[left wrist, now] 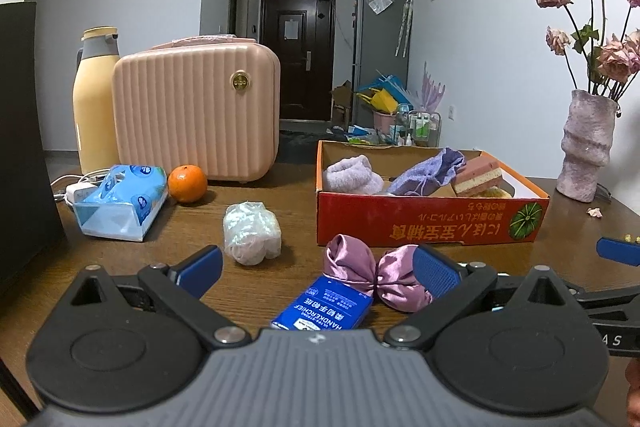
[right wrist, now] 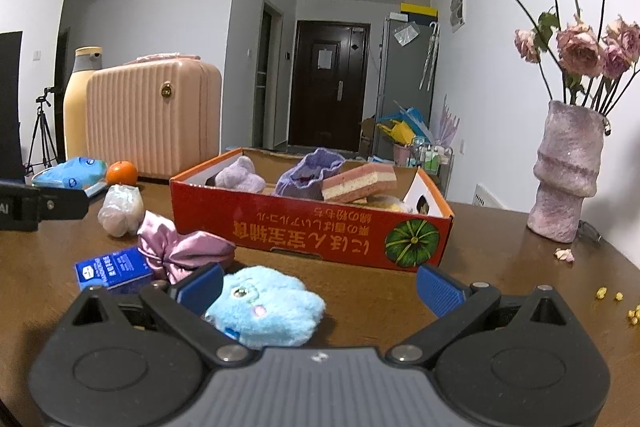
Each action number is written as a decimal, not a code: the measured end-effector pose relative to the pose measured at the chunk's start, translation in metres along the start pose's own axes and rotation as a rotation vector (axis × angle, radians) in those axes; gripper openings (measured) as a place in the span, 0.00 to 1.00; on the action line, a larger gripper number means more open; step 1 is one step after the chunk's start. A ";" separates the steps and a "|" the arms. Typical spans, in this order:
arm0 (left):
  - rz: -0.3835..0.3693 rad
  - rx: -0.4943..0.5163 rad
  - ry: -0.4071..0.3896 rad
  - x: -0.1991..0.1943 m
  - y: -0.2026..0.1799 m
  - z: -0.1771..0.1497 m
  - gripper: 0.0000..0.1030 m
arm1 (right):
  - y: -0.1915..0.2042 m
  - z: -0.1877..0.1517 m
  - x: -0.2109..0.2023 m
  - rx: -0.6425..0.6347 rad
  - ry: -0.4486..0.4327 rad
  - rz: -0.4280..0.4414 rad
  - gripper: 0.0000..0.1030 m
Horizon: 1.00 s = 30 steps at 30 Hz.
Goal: Organize soft objects
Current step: 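Move the right gripper to the light-blue plush toy, then close the right gripper on the light-blue plush toy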
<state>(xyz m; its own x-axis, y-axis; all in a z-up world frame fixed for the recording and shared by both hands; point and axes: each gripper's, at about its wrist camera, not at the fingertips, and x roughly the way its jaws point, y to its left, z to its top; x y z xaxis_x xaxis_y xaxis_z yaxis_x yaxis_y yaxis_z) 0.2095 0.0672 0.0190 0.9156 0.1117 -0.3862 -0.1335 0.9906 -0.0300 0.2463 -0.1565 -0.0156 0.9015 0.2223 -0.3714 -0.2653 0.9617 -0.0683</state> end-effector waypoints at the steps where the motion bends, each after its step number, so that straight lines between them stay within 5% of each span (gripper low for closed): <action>1: -0.001 0.001 0.002 0.001 0.001 0.000 1.00 | 0.000 -0.001 0.002 0.002 0.010 0.007 1.00; 23: 0.051 -0.018 0.097 0.034 0.043 -0.006 1.00 | 0.015 -0.003 0.086 0.087 0.280 0.132 0.99; 30: 0.043 -0.026 0.113 0.037 0.045 -0.007 1.00 | 0.013 -0.004 0.098 0.101 0.306 0.141 0.82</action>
<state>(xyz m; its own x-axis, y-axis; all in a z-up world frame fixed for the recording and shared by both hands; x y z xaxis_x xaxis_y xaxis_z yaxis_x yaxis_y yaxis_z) 0.2349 0.1159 -0.0028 0.8605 0.1426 -0.4891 -0.1824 0.9826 -0.0345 0.3295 -0.1228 -0.0564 0.7101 0.3109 -0.6318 -0.3316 0.9392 0.0895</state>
